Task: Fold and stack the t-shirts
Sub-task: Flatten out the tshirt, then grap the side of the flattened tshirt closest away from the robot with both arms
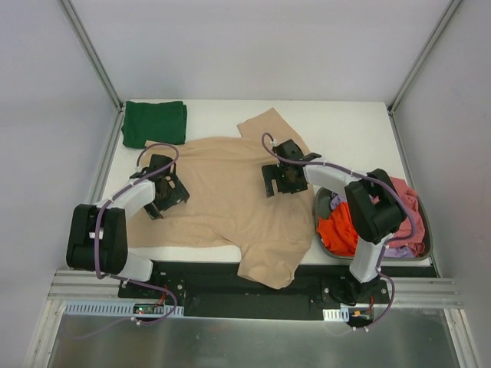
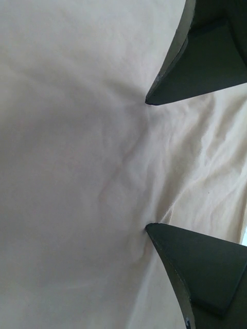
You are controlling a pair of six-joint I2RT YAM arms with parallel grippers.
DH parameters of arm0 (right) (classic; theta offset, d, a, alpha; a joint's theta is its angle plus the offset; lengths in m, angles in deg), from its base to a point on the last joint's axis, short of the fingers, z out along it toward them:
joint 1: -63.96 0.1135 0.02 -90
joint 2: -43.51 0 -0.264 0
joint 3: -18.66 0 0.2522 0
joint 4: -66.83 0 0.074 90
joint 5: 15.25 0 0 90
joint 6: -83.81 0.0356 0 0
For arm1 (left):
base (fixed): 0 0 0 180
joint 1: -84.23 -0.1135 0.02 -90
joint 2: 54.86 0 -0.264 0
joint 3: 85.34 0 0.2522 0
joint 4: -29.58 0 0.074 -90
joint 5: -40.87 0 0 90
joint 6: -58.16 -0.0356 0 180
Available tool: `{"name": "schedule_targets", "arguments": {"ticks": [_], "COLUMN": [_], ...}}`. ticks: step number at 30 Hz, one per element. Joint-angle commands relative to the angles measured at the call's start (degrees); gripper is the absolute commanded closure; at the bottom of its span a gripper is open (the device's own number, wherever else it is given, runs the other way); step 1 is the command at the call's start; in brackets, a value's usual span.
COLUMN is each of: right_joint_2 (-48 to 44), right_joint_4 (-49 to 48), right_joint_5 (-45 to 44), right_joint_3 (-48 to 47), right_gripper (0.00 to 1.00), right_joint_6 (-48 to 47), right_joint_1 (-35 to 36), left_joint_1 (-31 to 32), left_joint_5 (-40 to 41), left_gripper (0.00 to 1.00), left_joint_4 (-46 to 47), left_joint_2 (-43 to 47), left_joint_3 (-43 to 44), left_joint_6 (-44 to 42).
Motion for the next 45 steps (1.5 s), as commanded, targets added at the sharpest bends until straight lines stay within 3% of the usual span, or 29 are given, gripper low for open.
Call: {"name": "schedule_targets", "arguments": {"ticks": [1, 8, 12, 18, 24, 31, 38, 43, 45], "right_joint_2": [4.23, 6.08, 3.46, -6.03, -15.61, -23.17, -29.95, -34.69, -36.19], "right_joint_4": [-0.82, -2.84, -3.19, -4.6, -6.0, -6.62, -6.71, -6.09, -6.01], "right_joint_5": [-0.95, 2.39, 3.26, 2.13, 1.5, 1.77, 0.02, 0.01, 0.19], "right_joint_3": [-3.27, -6.6, -7.31, -2.31, 5.33, 12.19, 17.38, 21.33, 23.26], "right_gripper": [0.02, 0.02, 0.02, 0.02, 0.02, 0.02, 0.01, 0.01, 0.03], "right_joint_6": [0.78, -0.45, -2.99, -4.75, -3.35, -3.87, -4.4, -4.66, -5.54], "right_joint_1": [-2.93, -4.61, -4.52, -1.54, 1.98, 9.88, 21.05, 27.55, 31.24], "left_joint_1": [-2.06, -2.68, -2.68, -2.68, -5.75, -11.11, -12.35, -12.7, -12.79], "left_joint_5": [3.08, 3.0, 1.33, 8.59, 20.39, 18.9, 14.43, 12.75, 13.45], "left_gripper": [0.01, 0.01, 0.01, 0.01, 0.01, 0.1, 0.13, 0.24, 0.33], "left_joint_4": [0.5, 0.33, -0.55, -7.66, -20.58, -17.25, -12.08, -8.82, -8.64], "left_joint_2": [-6.32, -10.98, -8.89, 5.25, 21.42, 33.13, 27.35, 19.35, 16.62], "left_joint_3": [2.58, 8.99, 10.41, 3.74, -8.03, -15.96, -14.73, -14.03, -13.42], "left_joint_6": [0.88, -0.35, 0.61, 4.56, 18.7, 21.53, 19.52, 19.77, 19.51]}}
